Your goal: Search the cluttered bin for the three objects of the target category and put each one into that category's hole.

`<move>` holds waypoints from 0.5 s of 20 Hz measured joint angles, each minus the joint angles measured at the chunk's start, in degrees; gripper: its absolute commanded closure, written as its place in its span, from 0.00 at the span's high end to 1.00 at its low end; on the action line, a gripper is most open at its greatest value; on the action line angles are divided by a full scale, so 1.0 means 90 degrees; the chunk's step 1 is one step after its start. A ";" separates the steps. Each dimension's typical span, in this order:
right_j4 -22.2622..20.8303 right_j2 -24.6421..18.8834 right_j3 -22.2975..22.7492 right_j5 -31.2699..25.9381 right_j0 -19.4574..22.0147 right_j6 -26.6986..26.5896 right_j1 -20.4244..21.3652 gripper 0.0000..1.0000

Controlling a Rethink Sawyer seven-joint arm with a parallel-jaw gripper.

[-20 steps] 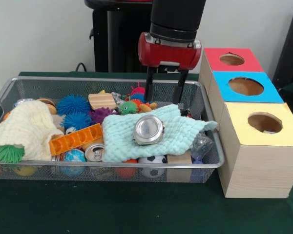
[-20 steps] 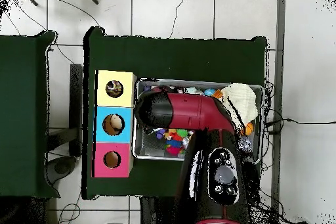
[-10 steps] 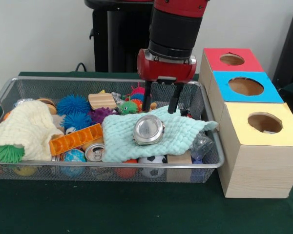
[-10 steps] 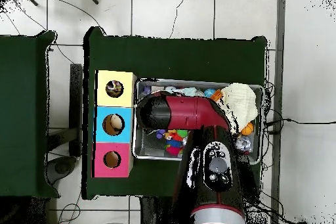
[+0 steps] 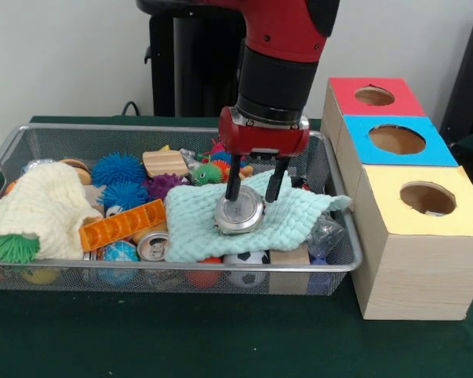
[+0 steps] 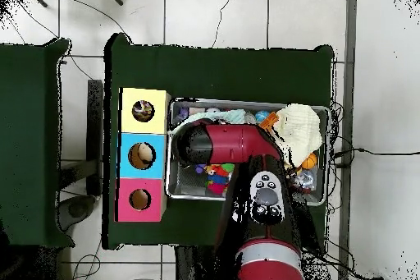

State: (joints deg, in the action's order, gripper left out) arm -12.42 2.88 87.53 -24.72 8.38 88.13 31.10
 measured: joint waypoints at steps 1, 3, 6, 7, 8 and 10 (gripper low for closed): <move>-0.0005 0.0000 -0.0003 0.0007 -0.0001 0.0000 -0.0014 1.00; -0.0042 0.0000 -0.0020 0.0037 0.0000 0.0000 -0.0094 1.00; -0.0078 0.0000 -0.0038 0.0074 -0.0001 0.0000 -0.0201 1.00; -0.0078 0.0000 -0.0041 0.0084 0.0000 0.0000 -0.0231 1.00; -0.0080 0.0000 -0.0045 0.0100 0.0000 0.0000 -0.0259 1.00; -0.0081 0.0000 -0.0053 0.0130 0.0000 0.0000 -0.0301 1.00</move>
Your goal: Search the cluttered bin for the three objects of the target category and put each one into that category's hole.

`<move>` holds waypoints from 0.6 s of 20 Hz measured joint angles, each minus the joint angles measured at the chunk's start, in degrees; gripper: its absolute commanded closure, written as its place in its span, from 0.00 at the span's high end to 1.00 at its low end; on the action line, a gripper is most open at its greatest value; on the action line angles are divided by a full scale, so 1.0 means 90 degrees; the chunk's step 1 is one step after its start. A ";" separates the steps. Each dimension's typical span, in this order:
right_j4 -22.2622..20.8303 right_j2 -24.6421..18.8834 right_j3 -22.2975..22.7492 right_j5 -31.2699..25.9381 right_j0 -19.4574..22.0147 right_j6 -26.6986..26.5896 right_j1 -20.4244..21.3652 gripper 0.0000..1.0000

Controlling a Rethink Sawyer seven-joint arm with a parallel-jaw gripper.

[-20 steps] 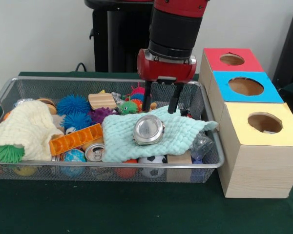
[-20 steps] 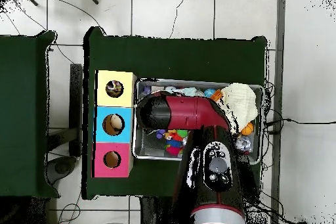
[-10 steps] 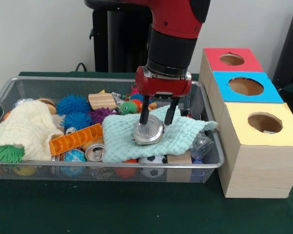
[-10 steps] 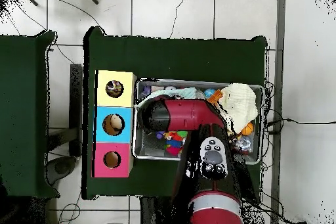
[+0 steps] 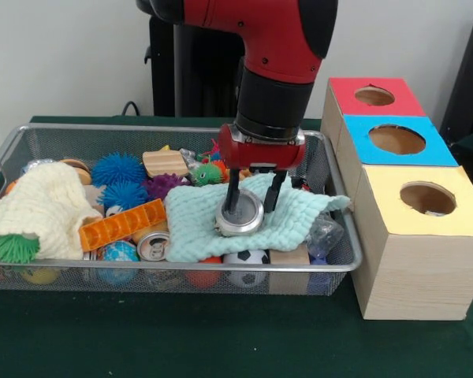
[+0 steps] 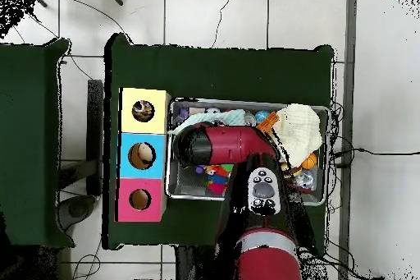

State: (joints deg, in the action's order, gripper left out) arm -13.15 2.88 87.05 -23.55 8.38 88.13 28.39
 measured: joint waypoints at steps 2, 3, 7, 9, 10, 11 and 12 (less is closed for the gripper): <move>0.0000 0.0000 -0.0025 0.0055 0.0000 0.0000 -0.0050 1.00; 0.0001 0.0000 -0.0033 0.0066 0.0000 0.0000 -0.0059 1.00; 0.0001 0.0001 -0.0105 0.0135 0.0000 0.0000 -0.0133 1.00; 0.0000 0.0003 -0.0158 0.0180 0.0004 0.0000 -0.0186 1.00; -0.0001 0.0005 -0.0221 0.0234 0.0016 -0.0001 -0.0253 1.00; -0.0003 0.0006 -0.0265 0.0268 0.0029 -0.0001 -0.0299 1.00; -0.0010 0.0012 -0.0313 0.0293 0.0045 -0.0001 -0.0341 1.00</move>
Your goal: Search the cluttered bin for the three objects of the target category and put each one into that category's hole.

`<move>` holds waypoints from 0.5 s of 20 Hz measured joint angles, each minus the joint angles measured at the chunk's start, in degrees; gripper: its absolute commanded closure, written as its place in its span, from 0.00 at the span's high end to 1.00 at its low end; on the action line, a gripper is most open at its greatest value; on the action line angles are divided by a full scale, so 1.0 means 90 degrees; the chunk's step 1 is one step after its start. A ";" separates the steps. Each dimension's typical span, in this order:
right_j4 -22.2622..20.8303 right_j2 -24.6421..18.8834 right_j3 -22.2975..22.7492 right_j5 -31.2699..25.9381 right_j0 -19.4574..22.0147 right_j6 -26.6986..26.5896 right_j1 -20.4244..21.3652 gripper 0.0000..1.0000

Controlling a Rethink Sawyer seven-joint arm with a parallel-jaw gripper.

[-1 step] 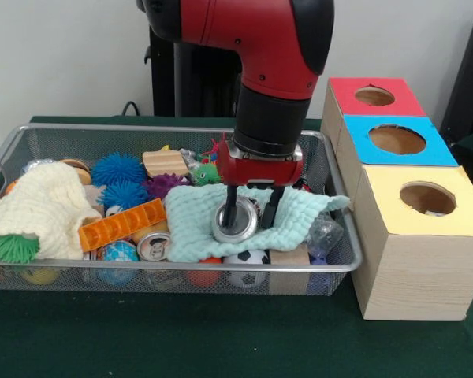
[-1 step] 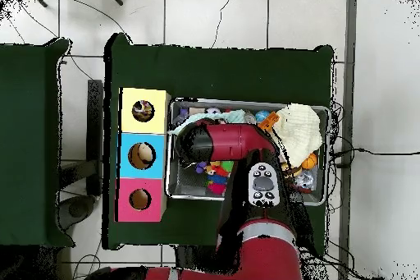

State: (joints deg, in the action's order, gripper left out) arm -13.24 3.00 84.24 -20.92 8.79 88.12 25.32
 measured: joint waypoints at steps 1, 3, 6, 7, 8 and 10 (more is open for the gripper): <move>-0.0008 0.0006 -0.0048 0.0025 0.0017 0.0000 -0.0042 1.00; -0.0042 0.0010 -0.0137 0.0064 0.0060 0.0000 -0.0112 1.00; -0.0069 0.0008 -0.0212 0.0085 0.0093 0.0000 -0.0187 1.00; -0.0069 0.0008 -0.0214 0.0085 0.0092 0.0000 -0.0197 1.00; -0.0069 0.0008 -0.0215 0.0085 0.0092 0.0000 -0.0196 1.00; -0.0076 0.0016 -0.0213 0.0083 0.0097 0.0000 -0.0180 0.00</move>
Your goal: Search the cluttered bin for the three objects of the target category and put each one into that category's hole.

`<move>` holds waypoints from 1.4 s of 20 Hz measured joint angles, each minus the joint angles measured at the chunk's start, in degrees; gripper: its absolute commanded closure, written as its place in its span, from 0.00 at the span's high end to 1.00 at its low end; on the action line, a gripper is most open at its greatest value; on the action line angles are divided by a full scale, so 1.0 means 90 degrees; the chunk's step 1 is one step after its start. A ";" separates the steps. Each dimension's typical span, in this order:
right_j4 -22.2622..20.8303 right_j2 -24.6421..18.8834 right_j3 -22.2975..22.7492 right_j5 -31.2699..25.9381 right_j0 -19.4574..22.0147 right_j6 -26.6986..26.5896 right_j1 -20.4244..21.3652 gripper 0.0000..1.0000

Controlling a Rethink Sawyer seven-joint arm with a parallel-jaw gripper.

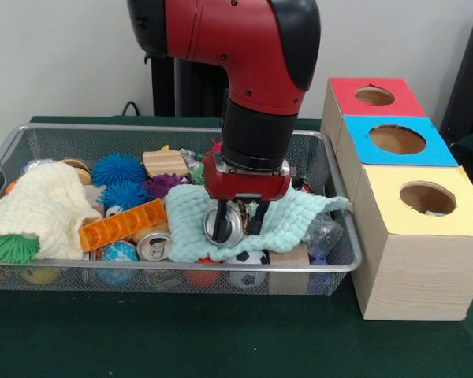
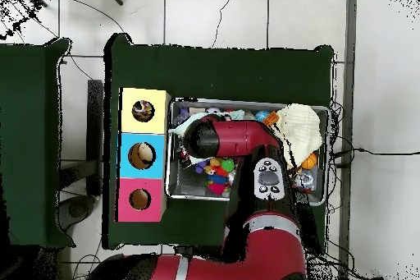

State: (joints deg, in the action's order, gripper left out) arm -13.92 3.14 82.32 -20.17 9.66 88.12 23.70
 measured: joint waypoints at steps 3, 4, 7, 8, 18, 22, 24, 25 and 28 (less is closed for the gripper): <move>-0.0001 -0.0003 0.0002 0.0008 0.0043 0.0000 0.0026 0.00; -0.0001 -0.0015 0.0006 0.0009 0.0080 0.0000 0.0029 0.00; -0.0001 -0.0063 0.0019 0.0012 0.0169 0.0000 0.0024 0.00; -0.0001 -0.0073 0.0025 0.0014 0.0188 0.0000 0.0025 0.00; -0.0004 -0.0800 0.0608 0.0123 0.0927 0.0000 0.0490 0.00; -0.0004 -0.1263 0.1032 0.0121 0.1595 0.0000 0.0928 0.00; -0.0005 -0.1466 0.1225 0.0084 0.1964 0.0000 0.1203 0.00; -0.0005 -0.1547 0.1309 0.0055 0.2132 0.0000 0.1341 0.00; -0.0007 -0.1823 0.1526 -0.0096 0.2668 0.0000 0.1815 0.00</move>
State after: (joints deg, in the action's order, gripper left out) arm -13.98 -13.26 96.06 -21.04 33.68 88.12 40.04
